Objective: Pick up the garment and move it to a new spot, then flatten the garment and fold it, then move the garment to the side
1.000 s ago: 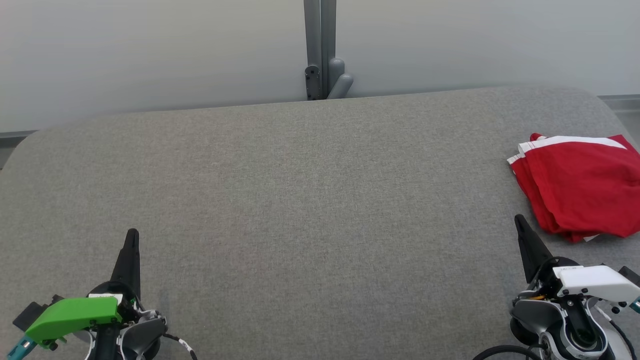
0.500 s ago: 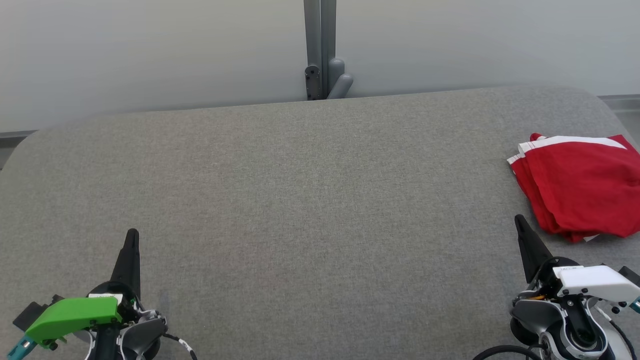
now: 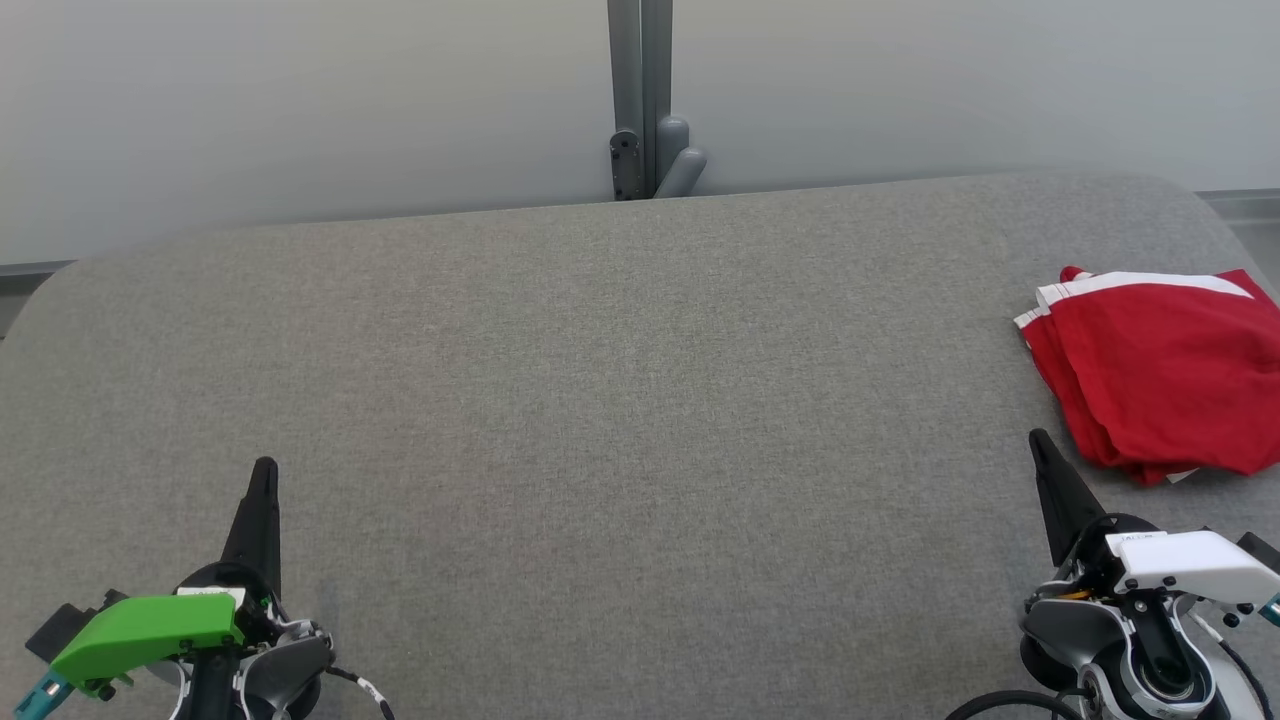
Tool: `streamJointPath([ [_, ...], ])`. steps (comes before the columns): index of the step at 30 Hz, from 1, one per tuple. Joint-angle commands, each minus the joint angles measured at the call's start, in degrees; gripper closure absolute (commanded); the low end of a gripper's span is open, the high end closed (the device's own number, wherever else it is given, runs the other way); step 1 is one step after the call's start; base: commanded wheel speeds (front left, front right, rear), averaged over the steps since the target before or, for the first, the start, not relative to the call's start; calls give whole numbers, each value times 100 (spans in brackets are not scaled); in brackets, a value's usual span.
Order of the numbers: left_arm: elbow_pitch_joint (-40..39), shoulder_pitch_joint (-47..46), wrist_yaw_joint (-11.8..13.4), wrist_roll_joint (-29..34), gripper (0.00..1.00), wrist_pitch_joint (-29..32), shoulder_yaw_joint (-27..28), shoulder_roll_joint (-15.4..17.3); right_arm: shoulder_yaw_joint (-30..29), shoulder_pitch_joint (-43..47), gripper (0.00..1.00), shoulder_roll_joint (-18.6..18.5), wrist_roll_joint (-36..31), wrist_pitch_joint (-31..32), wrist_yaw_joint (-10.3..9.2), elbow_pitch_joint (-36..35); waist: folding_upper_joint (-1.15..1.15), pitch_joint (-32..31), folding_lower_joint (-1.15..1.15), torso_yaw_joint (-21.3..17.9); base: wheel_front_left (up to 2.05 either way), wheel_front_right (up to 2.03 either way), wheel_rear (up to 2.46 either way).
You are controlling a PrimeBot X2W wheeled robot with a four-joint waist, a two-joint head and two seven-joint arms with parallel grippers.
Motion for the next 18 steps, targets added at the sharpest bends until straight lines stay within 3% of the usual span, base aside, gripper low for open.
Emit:
streamJointPath([
  [1, -27, -55, -20, -17, 100, 23, 9, 31, 8, -66, 100, -27, 33, 21, 2, 10, 0, 0, 0, 0, 0, 0, 0],
  [18, -27, -55, -20, -16, 100, 23, 9, 32, 7, -66, 100, -27, 33, 21, 2, 10, 0, 0, 0, 0, 0, 0, 0],
])
